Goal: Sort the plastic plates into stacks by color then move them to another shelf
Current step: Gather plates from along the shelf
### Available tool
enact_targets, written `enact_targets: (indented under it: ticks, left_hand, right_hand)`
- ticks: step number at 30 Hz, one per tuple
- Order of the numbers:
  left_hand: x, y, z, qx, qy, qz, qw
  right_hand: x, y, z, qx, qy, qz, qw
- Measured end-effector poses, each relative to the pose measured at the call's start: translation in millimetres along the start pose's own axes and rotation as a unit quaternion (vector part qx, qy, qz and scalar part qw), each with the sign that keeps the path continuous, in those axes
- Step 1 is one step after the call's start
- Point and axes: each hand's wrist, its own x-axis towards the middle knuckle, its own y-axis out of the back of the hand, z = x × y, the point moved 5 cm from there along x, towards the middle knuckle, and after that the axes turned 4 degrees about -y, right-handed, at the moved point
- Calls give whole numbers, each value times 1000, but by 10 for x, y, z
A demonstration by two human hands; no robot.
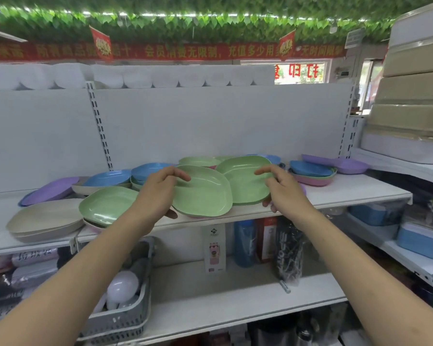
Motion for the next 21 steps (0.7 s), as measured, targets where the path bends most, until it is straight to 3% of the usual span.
enact_targets:
  ticks: [12, 21]
  left_hand:
    - [-802, 1535, -434, 2, 44, 70, 997]
    - [-1546, 3334, -910, 12, 65, 145, 987]
  right_hand:
    - [-377, -1497, -517, 119, -2, -222, 968]
    - [-1115, -3041, -1678, 109, 53, -305, 945]
